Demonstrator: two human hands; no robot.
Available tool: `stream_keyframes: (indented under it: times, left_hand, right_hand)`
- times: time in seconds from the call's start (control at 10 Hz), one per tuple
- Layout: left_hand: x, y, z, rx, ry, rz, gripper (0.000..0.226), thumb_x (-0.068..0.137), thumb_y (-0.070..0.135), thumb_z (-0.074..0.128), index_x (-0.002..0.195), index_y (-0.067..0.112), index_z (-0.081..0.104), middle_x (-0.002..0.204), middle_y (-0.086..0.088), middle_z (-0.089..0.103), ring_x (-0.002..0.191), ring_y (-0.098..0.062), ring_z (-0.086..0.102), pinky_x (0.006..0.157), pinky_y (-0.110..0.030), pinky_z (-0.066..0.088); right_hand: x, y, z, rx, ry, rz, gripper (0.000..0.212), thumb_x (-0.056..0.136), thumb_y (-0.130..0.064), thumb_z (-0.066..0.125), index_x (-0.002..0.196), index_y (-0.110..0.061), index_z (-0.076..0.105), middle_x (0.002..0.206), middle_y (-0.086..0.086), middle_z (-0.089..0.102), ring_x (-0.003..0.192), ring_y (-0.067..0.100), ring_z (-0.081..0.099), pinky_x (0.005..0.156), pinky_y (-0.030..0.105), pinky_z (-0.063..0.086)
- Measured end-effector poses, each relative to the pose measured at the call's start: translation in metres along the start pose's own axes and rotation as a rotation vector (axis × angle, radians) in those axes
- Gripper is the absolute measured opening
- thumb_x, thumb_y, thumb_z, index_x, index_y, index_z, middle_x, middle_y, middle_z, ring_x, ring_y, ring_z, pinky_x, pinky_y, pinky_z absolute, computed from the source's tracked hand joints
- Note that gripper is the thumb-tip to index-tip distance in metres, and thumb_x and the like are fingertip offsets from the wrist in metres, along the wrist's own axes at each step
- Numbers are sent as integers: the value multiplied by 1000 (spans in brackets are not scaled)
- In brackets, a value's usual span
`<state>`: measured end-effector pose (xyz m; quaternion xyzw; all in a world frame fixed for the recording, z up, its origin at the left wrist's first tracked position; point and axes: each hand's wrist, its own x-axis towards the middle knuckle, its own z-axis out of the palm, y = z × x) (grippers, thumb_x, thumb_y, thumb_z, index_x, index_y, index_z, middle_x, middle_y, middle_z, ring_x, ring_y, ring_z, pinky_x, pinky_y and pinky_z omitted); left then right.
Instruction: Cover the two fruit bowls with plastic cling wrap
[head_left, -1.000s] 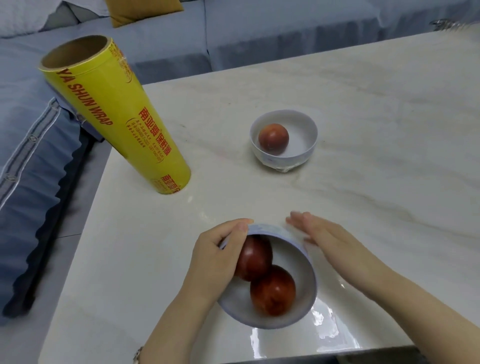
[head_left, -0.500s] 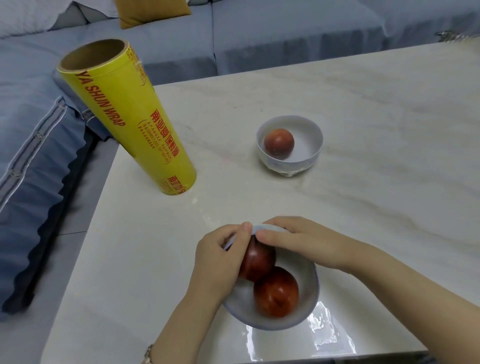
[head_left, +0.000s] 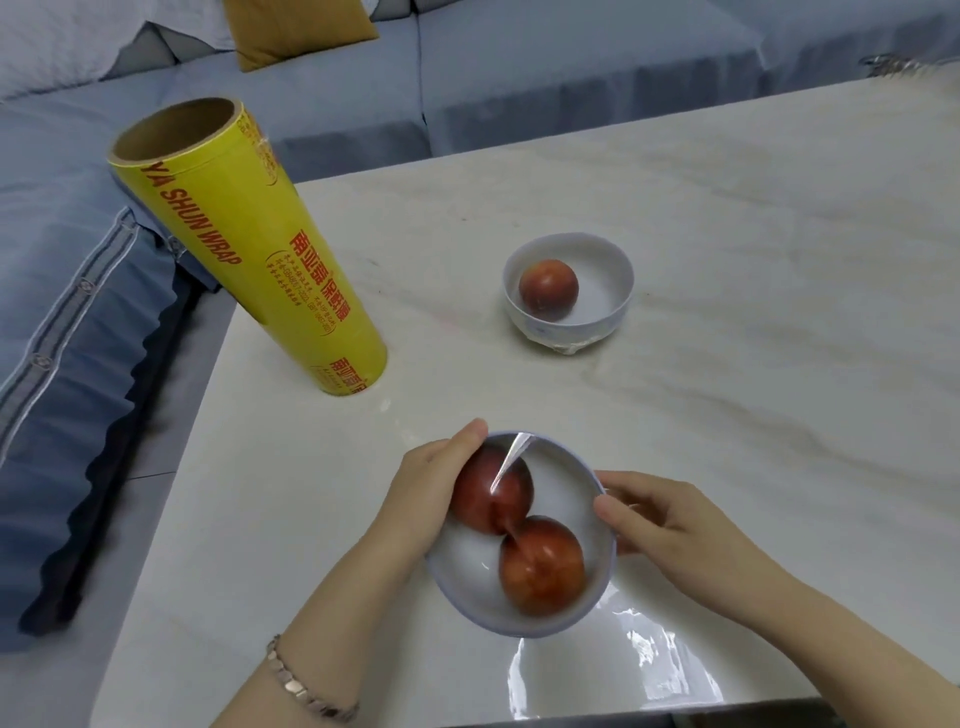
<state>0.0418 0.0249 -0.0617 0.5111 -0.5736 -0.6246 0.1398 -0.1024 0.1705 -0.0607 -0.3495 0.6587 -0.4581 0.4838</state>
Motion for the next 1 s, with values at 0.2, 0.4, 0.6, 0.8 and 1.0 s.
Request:
stream_keyframes:
  times: [0.2, 0.4, 0.6, 0.8, 1.0]
  left_hand:
    - [17, 21, 15, -134, -63, -160, 36, 89, 41, 53, 105, 12, 67, 103, -11, 70, 94, -24, 65, 91, -36, 48]
    - [16, 25, 16, -35, 53, -56, 11, 91, 19, 55, 88, 16, 65, 98, -8, 69, 84, -20, 68, 85, -39, 52]
    - [8, 15, 10, 93, 81, 27, 19, 92, 12, 52, 81, 17, 66, 87, -6, 71, 86, -26, 67, 83, -39, 50]
    - [11, 13, 19, 145, 25, 105, 22, 92, 8, 50, 83, 20, 66, 87, -3, 71, 82, -20, 67, 76, -30, 48]
    - [16, 12, 14, 462, -40, 182, 14, 90, 21, 54, 91, 32, 63, 88, 8, 66, 88, -10, 63, 78, -22, 45]
  right_hand:
    - [-4, 4, -17, 187, 185, 62, 26, 91, -6, 50, 79, -5, 72, 67, 8, 66, 57, 10, 62, 51, 18, 51]
    - [7, 21, -54, 281, 471, 148, 37, 92, -19, 52, 83, 17, 58, 71, 21, 63, 58, 23, 67, 53, 23, 57]
    - [28, 26, -65, 354, 615, 172, 42, 93, -25, 51, 85, 16, 60, 89, 34, 67, 76, 36, 70, 72, 33, 57]
    - [36, 34, -52, 300, 648, 193, 41, 93, -29, 48, 83, 8, 61, 78, 23, 67, 69, 29, 68, 79, 40, 58]
    - [26, 2, -64, -394, 781, 9, 26, 85, -21, 59, 109, -16, 53, 96, 6, 54, 84, 23, 54, 76, 30, 41]
